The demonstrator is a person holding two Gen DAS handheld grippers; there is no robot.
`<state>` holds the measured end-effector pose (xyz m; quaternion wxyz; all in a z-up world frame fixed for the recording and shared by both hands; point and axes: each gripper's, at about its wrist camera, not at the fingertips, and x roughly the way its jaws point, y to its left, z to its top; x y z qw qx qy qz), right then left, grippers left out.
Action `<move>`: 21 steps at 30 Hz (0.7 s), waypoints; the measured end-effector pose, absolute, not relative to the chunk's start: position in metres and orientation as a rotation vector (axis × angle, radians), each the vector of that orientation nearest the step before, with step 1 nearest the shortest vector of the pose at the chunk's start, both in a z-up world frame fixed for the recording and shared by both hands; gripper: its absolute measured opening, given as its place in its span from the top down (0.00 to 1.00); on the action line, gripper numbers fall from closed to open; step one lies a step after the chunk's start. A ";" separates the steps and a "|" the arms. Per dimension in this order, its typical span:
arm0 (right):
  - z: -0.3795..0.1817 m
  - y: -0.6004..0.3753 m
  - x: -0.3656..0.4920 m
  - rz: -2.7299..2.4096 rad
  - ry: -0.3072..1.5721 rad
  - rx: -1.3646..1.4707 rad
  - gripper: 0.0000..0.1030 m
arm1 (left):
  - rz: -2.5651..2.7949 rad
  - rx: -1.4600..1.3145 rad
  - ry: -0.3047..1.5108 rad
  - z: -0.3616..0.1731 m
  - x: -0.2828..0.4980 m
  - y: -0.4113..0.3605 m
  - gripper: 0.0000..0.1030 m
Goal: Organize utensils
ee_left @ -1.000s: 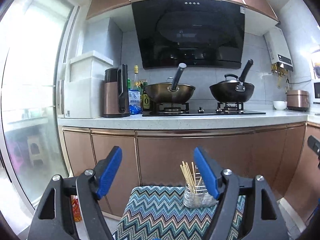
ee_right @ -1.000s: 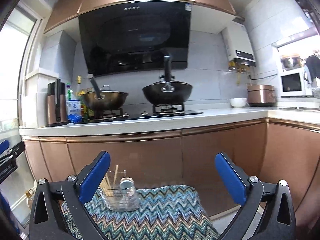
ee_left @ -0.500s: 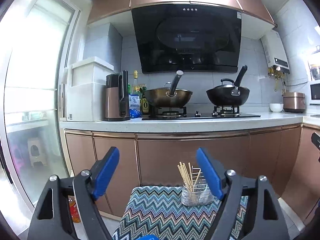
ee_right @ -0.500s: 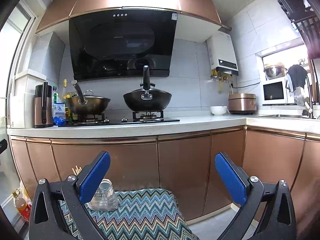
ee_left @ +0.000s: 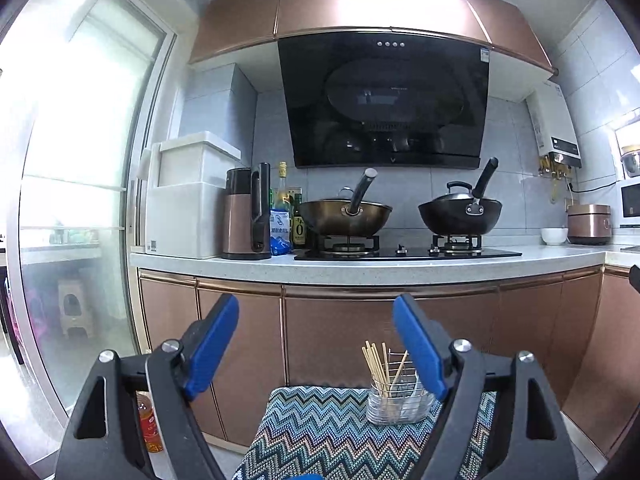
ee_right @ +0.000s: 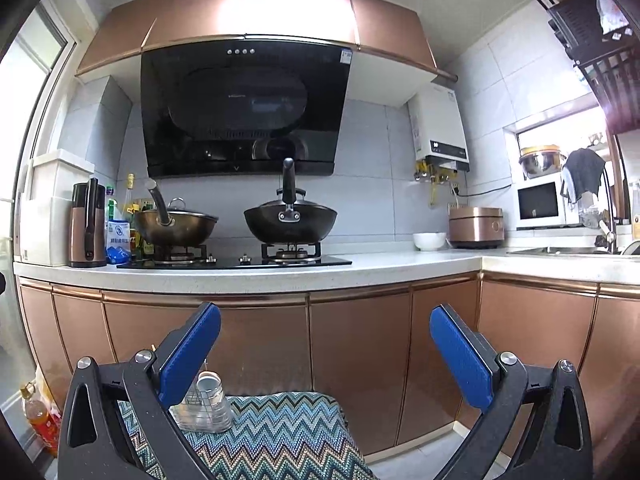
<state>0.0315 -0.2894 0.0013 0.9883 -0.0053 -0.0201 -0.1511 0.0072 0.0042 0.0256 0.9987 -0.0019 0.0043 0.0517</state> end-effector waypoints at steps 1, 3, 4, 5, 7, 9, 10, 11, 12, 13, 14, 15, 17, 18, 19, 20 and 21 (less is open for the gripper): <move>0.002 -0.288 0.030 -0.301 -0.044 -0.014 0.00 | 0.104 -0.005 0.008 0.026 0.006 0.005 0.24; 0.003 -0.287 0.029 -0.295 -0.047 -0.017 0.00 | 0.105 -0.008 0.008 0.026 0.006 0.006 0.24; 0.004 -0.286 0.028 -0.294 -0.049 -0.020 0.00 | 0.105 -0.010 0.008 0.026 0.005 0.007 0.24; 0.004 -0.285 0.028 -0.294 -0.050 -0.022 0.00 | 0.104 -0.011 0.007 0.026 0.005 0.007 0.24; 0.004 -0.283 0.027 -0.290 -0.050 -0.027 0.00 | 0.106 -0.009 0.007 0.026 0.005 0.007 0.24; 0.004 -0.283 0.028 -0.285 -0.043 -0.032 0.00 | 0.103 -0.005 0.009 0.026 0.005 0.007 0.24; 0.004 -0.282 0.028 -0.286 -0.041 -0.037 0.00 | 0.102 -0.003 0.010 0.026 0.005 0.007 0.24; 0.004 -0.281 0.029 -0.287 -0.040 -0.042 0.00 | 0.102 -0.001 0.010 0.025 0.005 0.006 0.24; 0.004 -0.281 0.028 -0.288 -0.041 -0.043 0.00 | 0.102 0.000 0.011 0.025 0.005 0.006 0.24; 0.003 -0.280 0.028 -0.289 -0.041 -0.045 0.00 | 0.102 0.000 0.012 0.025 0.005 0.006 0.24; 0.003 -0.280 0.028 -0.288 -0.041 -0.046 0.00 | 0.101 0.000 0.013 0.025 0.005 0.007 0.24; 0.003 -0.279 0.028 -0.288 -0.041 -0.046 0.00 | 0.102 0.000 0.015 0.024 0.006 0.007 0.24; 0.003 -0.279 0.028 -0.288 -0.041 -0.045 0.00 | 0.104 -0.002 0.016 0.024 0.006 0.007 0.24; 0.003 -0.279 0.028 -0.287 -0.040 -0.045 0.00 | 0.105 -0.002 0.017 0.024 0.006 0.008 0.24; 0.003 -0.279 0.028 -0.286 -0.040 -0.045 0.00 | 0.106 -0.002 0.018 0.023 0.006 0.008 0.24; 0.004 -0.279 0.028 -0.286 -0.039 -0.045 0.00 | 0.106 -0.002 0.019 0.023 0.006 0.008 0.24; 0.004 -0.279 0.028 -0.286 -0.038 -0.045 0.00 | 0.107 -0.002 0.020 0.023 0.006 0.008 0.24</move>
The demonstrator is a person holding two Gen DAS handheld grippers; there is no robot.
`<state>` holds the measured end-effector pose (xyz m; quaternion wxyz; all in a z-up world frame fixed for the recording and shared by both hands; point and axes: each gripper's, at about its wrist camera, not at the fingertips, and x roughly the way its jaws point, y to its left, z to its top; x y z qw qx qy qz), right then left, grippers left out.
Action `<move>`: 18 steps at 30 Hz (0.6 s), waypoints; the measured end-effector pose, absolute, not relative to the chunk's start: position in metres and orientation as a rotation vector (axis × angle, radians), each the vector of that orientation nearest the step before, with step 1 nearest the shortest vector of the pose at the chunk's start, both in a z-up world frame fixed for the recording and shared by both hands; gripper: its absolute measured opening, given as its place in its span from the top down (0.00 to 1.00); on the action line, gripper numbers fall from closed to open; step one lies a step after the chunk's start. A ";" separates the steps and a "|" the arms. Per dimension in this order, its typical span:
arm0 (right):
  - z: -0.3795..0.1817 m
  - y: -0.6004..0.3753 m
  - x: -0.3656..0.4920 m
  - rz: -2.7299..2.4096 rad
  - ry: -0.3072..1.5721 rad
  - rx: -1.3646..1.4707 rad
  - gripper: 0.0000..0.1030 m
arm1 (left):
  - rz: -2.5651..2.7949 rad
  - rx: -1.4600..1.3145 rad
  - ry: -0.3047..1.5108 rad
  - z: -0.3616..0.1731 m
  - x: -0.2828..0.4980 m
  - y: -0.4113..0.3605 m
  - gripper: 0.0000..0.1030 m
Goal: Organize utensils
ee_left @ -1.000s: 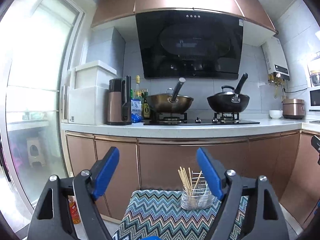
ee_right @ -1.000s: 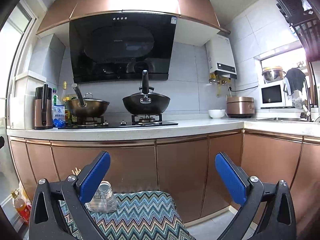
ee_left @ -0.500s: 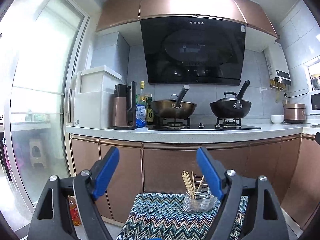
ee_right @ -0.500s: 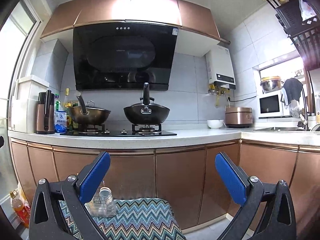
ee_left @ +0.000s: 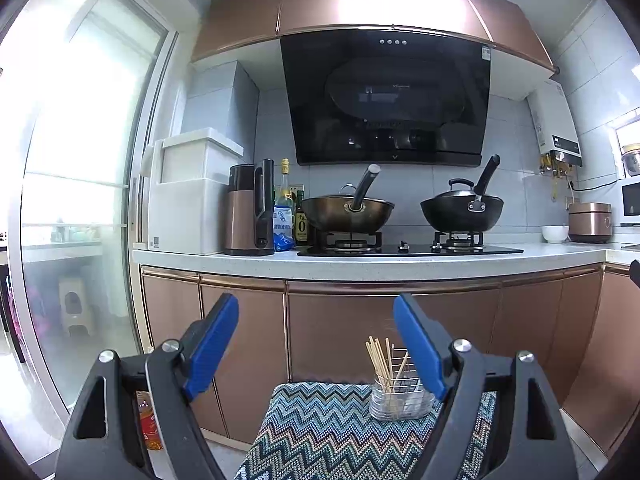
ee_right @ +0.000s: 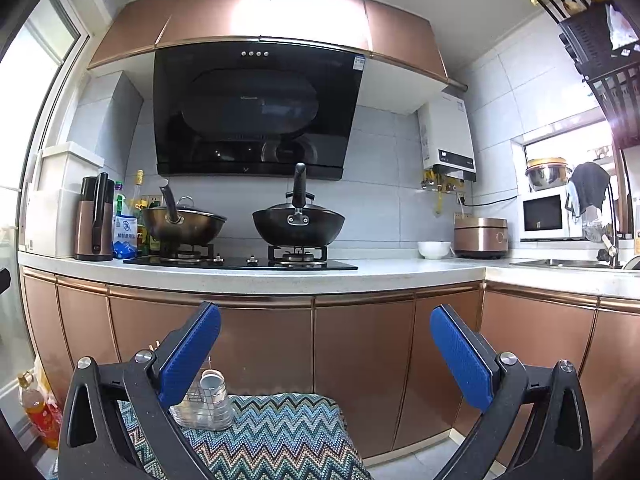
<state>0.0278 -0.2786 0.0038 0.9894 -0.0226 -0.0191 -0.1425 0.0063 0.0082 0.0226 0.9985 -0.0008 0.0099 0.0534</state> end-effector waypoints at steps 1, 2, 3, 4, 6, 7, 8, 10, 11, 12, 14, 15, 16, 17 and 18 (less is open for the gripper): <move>0.004 -0.278 0.028 -0.286 -0.038 -0.046 0.00 | 0.108 -0.001 0.021 0.022 0.007 0.008 0.24; 0.003 -0.277 0.028 -0.286 -0.037 -0.047 0.00 | 0.108 0.000 0.022 0.022 0.007 0.009 0.24; 0.003 -0.277 0.027 -0.286 -0.037 -0.048 0.00 | 0.108 0.000 0.023 0.021 0.007 0.009 0.24; 0.003 -0.276 0.027 -0.286 -0.036 -0.050 0.00 | 0.107 0.001 0.024 0.021 0.007 0.009 0.24; 0.003 -0.275 0.027 -0.285 -0.036 -0.053 0.00 | 0.106 0.002 0.024 0.020 0.007 0.009 0.24; 0.003 -0.274 0.027 -0.285 -0.036 -0.054 0.00 | 0.106 0.001 0.024 0.020 0.007 0.009 0.24; 0.003 -0.274 0.027 -0.284 -0.036 -0.055 0.00 | 0.106 0.001 0.024 0.020 0.007 0.009 0.24; 0.003 -0.273 0.027 -0.285 -0.036 -0.057 0.00 | 0.106 0.002 0.025 0.020 0.007 0.008 0.24; 0.003 -0.273 0.027 -0.285 -0.036 -0.058 0.00 | 0.107 0.002 0.025 0.020 0.007 0.008 0.24; 0.003 -0.273 0.026 -0.285 -0.036 -0.058 0.00 | 0.107 0.002 0.025 0.020 0.007 0.008 0.24; 0.003 -0.272 0.026 -0.287 -0.035 -0.060 0.00 | 0.107 0.000 0.025 0.020 0.007 0.009 0.24; 0.004 -0.272 0.027 -0.287 -0.034 -0.060 0.00 | 0.107 -0.001 0.026 0.019 0.007 0.009 0.24; 0.003 -0.271 0.027 -0.287 -0.033 -0.061 0.00 | 0.107 0.000 0.027 0.018 0.007 0.010 0.24; 0.003 -0.271 0.027 -0.287 -0.033 -0.062 0.00 | 0.108 0.000 0.027 0.018 0.006 0.009 0.24; 0.003 -0.271 0.027 -0.286 -0.031 -0.064 0.00 | 0.107 -0.001 0.027 0.018 0.006 0.009 0.24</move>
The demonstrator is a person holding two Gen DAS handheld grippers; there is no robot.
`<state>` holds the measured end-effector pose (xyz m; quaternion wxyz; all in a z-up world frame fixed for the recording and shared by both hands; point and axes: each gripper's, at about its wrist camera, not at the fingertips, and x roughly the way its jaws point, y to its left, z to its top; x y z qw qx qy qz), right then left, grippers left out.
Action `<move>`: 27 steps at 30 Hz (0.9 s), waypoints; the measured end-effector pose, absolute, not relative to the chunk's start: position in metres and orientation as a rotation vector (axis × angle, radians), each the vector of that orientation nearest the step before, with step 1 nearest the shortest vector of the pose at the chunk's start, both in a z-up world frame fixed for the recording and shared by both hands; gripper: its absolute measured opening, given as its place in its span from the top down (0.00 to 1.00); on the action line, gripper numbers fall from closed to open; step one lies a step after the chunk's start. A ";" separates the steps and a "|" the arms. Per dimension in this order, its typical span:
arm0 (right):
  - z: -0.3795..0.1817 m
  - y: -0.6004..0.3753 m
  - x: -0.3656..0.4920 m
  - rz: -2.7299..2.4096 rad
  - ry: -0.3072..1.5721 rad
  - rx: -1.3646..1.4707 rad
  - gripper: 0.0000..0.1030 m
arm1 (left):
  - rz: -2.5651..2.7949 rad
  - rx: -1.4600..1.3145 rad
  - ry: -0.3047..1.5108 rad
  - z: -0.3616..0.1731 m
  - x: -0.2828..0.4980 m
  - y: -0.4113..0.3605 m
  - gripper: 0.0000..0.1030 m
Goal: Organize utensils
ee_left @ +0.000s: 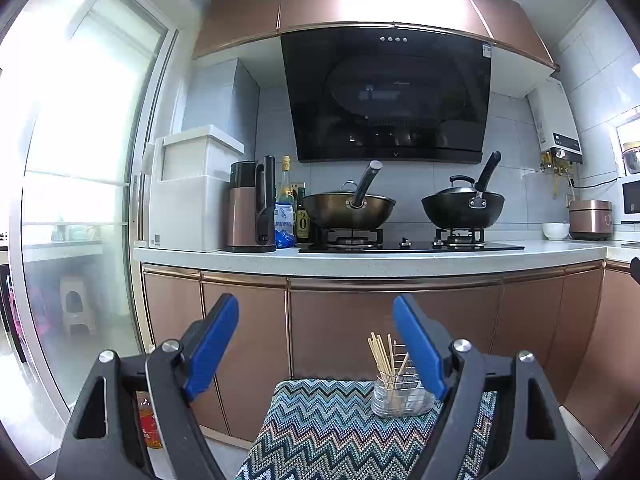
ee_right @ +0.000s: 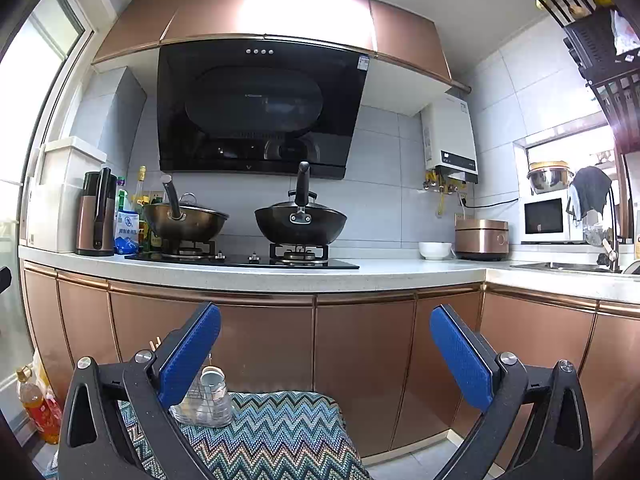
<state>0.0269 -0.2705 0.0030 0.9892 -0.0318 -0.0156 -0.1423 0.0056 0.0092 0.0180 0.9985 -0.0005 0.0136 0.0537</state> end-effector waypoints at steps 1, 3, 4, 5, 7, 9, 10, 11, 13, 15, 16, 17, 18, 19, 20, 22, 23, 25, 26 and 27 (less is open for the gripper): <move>0.003 -0.270 0.027 -0.285 -0.030 -0.065 0.00 | 0.108 -0.002 0.027 0.018 0.006 0.009 0.24; 0.002 -0.269 0.027 -0.284 -0.028 -0.068 0.00 | 0.107 -0.002 0.028 0.017 0.006 0.009 0.24; 0.002 -0.269 0.028 -0.283 -0.027 -0.069 0.00 | 0.107 -0.002 0.029 0.017 0.006 0.009 0.24; 0.002 -0.269 0.028 -0.282 -0.026 -0.070 0.00 | 0.108 -0.002 0.030 0.016 0.006 0.010 0.24; 0.002 -0.268 0.028 -0.281 -0.024 -0.071 0.00 | 0.109 -0.001 0.032 0.015 0.006 0.010 0.24; 0.002 -0.268 0.029 -0.281 -0.023 -0.072 0.00 | 0.108 -0.003 0.035 0.014 0.007 0.010 0.24; 0.002 -0.268 0.028 -0.280 -0.023 -0.072 0.00 | 0.108 -0.004 0.037 0.014 0.007 0.010 0.24; 0.002 -0.268 0.028 -0.280 -0.023 -0.071 0.00 | 0.107 -0.004 0.038 0.014 0.007 0.010 0.24; 0.001 -0.268 0.028 -0.281 -0.023 -0.072 0.00 | 0.106 -0.003 0.041 0.014 0.008 0.011 0.24; 0.001 -0.268 0.029 -0.281 -0.023 -0.072 0.00 | 0.105 -0.004 0.043 0.015 0.009 0.011 0.24; 0.001 -0.268 0.029 -0.280 -0.023 -0.071 0.00 | 0.105 -0.005 0.043 0.015 0.009 0.012 0.24; 0.001 -0.268 0.028 -0.280 -0.023 -0.071 0.00 | 0.105 -0.005 0.044 0.014 0.009 0.012 0.24; 0.001 -0.268 0.028 -0.280 -0.023 -0.071 0.00 | 0.105 -0.005 0.044 0.015 0.009 0.012 0.24; 0.002 -0.268 0.028 -0.281 -0.022 -0.072 0.00 | 0.104 -0.004 0.045 0.014 0.009 0.012 0.24; 0.001 -0.267 0.028 -0.281 -0.022 -0.072 0.00 | 0.104 -0.004 0.046 0.014 0.009 0.013 0.24; 0.002 -0.267 0.028 -0.281 -0.023 -0.072 0.00 | 0.103 -0.003 0.048 0.014 0.009 0.013 0.24; 0.001 -0.267 0.029 -0.281 -0.022 -0.073 0.00 | 0.102 -0.003 0.049 0.014 0.009 0.013 0.24; 0.001 -0.267 0.028 -0.281 -0.022 -0.073 0.00 | 0.102 -0.002 0.050 0.014 0.010 0.013 0.24; 0.001 -0.267 0.029 -0.280 -0.022 -0.072 0.00 | 0.102 -0.002 0.051 0.014 0.009 0.013 0.24; 0.001 -0.267 0.029 -0.280 -0.021 -0.072 0.00 | 0.102 -0.001 0.051 0.014 0.010 0.013 0.24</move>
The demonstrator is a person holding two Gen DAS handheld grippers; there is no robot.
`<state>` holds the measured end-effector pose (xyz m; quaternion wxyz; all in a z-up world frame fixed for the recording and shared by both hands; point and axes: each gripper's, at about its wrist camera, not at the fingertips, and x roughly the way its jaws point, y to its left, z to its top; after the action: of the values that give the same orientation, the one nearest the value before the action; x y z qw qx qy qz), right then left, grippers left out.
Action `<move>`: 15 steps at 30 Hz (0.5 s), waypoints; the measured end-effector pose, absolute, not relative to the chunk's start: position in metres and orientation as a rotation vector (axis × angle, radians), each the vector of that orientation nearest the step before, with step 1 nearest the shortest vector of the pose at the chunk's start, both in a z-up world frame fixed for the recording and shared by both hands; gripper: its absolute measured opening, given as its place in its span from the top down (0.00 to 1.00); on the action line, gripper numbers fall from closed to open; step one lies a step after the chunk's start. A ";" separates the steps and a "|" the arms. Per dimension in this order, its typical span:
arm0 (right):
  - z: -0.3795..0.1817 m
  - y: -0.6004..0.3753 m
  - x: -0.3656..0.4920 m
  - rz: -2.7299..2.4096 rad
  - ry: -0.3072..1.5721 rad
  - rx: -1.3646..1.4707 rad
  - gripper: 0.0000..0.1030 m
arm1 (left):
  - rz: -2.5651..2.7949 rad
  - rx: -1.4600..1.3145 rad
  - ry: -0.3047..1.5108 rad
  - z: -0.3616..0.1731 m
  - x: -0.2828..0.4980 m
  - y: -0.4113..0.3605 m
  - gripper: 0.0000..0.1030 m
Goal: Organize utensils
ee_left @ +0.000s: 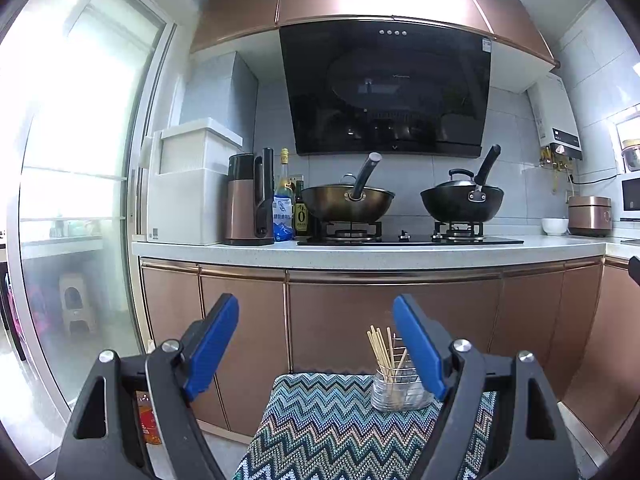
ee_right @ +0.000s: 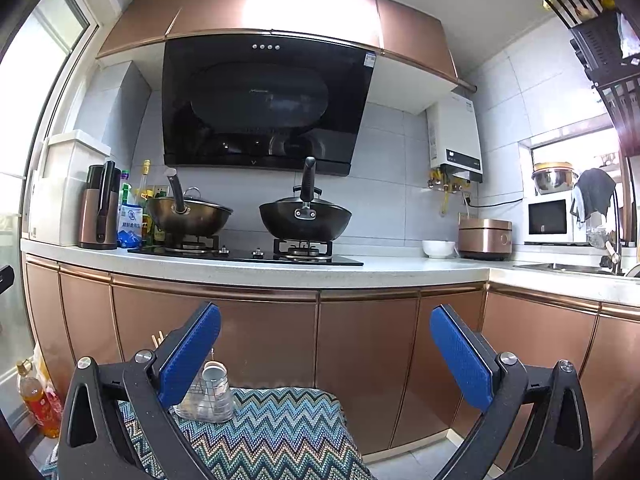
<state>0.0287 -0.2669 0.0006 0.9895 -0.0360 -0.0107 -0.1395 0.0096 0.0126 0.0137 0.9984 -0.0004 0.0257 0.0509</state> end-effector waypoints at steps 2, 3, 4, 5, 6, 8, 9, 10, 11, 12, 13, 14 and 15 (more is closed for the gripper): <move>0.000 -0.266 0.029 -0.280 -0.020 -0.074 0.00 | 0.103 -0.001 0.052 0.013 0.009 0.013 0.24; -0.002 -0.266 0.031 -0.278 -0.019 -0.076 0.00 | 0.102 -0.001 0.054 0.013 0.010 0.013 0.24; -0.002 -0.266 0.032 -0.278 -0.019 -0.077 0.00 | 0.102 0.000 0.054 0.013 0.010 0.013 0.24; -0.002 -0.266 0.032 -0.278 -0.019 -0.077 0.00 | 0.103 0.000 0.054 0.013 0.010 0.013 0.24; -0.002 -0.266 0.032 -0.278 -0.019 -0.078 0.00 | 0.104 0.000 0.055 0.013 0.010 0.013 0.24; -0.002 -0.265 0.032 -0.278 -0.020 -0.079 0.00 | 0.103 -0.001 0.055 0.013 0.010 0.013 0.24; -0.003 -0.265 0.032 -0.278 -0.020 -0.080 0.00 | 0.104 0.000 0.055 0.013 0.010 0.013 0.24; -0.003 -0.265 0.033 -0.277 -0.020 -0.081 0.00 | 0.103 0.000 0.056 0.012 0.010 0.013 0.24; -0.003 -0.265 0.033 -0.277 -0.021 -0.082 0.00 | 0.102 0.000 0.057 0.012 0.010 0.013 0.24; -0.003 -0.265 0.033 -0.277 -0.020 -0.082 0.00 | 0.102 0.000 0.058 0.012 0.011 0.014 0.24; -0.003 -0.266 0.033 -0.276 -0.019 -0.083 0.00 | 0.102 0.000 0.059 0.011 0.011 0.014 0.24; -0.003 -0.266 0.033 -0.277 -0.018 -0.084 0.00 | 0.102 0.000 0.060 0.011 0.011 0.014 0.24; -0.004 -0.267 0.033 -0.277 -0.019 -0.085 0.00 | 0.101 -0.002 0.062 0.011 0.011 0.014 0.24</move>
<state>0.0330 -0.2666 -0.0037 0.9894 -0.0424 -0.0094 -0.1383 0.0113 0.0140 0.0107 0.9983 -0.0008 0.0307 0.0505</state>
